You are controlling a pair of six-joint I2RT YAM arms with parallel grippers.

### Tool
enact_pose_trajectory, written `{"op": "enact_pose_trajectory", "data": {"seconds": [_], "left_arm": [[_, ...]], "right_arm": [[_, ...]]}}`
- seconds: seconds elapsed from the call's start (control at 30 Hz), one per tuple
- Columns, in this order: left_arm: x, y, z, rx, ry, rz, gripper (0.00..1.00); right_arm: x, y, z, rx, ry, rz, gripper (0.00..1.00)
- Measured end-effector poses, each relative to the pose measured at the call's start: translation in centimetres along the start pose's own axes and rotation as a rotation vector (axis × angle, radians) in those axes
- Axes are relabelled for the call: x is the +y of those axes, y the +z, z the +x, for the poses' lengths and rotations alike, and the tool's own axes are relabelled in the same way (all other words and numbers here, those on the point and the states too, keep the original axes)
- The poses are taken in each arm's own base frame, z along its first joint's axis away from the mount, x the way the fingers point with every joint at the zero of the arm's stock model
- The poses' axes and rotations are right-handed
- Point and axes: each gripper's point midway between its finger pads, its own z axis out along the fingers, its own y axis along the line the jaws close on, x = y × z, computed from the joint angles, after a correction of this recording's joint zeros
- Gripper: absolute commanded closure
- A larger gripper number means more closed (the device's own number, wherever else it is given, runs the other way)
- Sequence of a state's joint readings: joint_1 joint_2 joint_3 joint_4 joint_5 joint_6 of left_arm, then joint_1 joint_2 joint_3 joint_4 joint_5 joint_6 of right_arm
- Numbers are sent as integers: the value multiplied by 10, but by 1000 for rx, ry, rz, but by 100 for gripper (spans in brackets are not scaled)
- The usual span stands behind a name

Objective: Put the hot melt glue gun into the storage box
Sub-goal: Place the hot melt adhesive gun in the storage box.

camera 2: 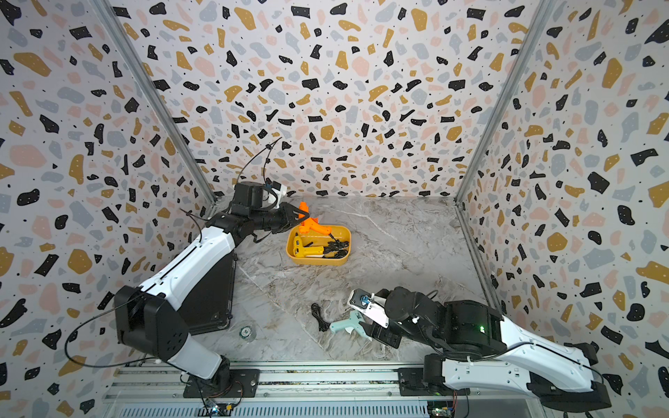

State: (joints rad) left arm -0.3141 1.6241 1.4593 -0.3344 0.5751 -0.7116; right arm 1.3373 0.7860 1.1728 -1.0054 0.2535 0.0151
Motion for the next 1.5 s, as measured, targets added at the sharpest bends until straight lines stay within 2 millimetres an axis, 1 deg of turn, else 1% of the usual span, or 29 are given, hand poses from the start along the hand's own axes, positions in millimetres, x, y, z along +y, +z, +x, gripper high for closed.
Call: {"op": "enact_pose_trajectory", "data": {"seconds": [0.07, 0.2, 0.27, 0.37, 0.5, 0.6, 0.83, 1.03, 1.37, 1.5], "left_arm": [[11, 17, -15, -20, -19, -21, 100], [25, 44, -38, -47, -28, -53, 100], [30, 54, -47, -56, -24, -64, 100], [41, 67, -56, -58, -19, -83, 100], [63, 83, -49, -29, -30, -119, 100], [80, 93, -39, 3, -38, -152, 100], [112, 99, -9, 67, -45, -212, 100], [142, 99, 15, 113, -68, -274, 100], [150, 98, 20, 89, -78, -265, 100], [151, 97, 22, 79, -83, -261, 91]], "right_arm": [[-2, -4, 5, -7, 2, 5, 39], [-7, -12, 10, -25, 7, 26, 39], [-10, -15, 11, -35, 8, 43, 39], [-16, -15, 13, -26, 4, 75, 38], [-20, -13, 14, -14, -1, 102, 38], [-22, -12, 15, -6, -3, 114, 37], [-22, -8, 19, 10, -12, 122, 36], [-20, -2, 23, 36, -16, 112, 36], [-18, 6, 27, 73, -17, 87, 35], [-18, 9, 29, 87, -13, 80, 35]]}}
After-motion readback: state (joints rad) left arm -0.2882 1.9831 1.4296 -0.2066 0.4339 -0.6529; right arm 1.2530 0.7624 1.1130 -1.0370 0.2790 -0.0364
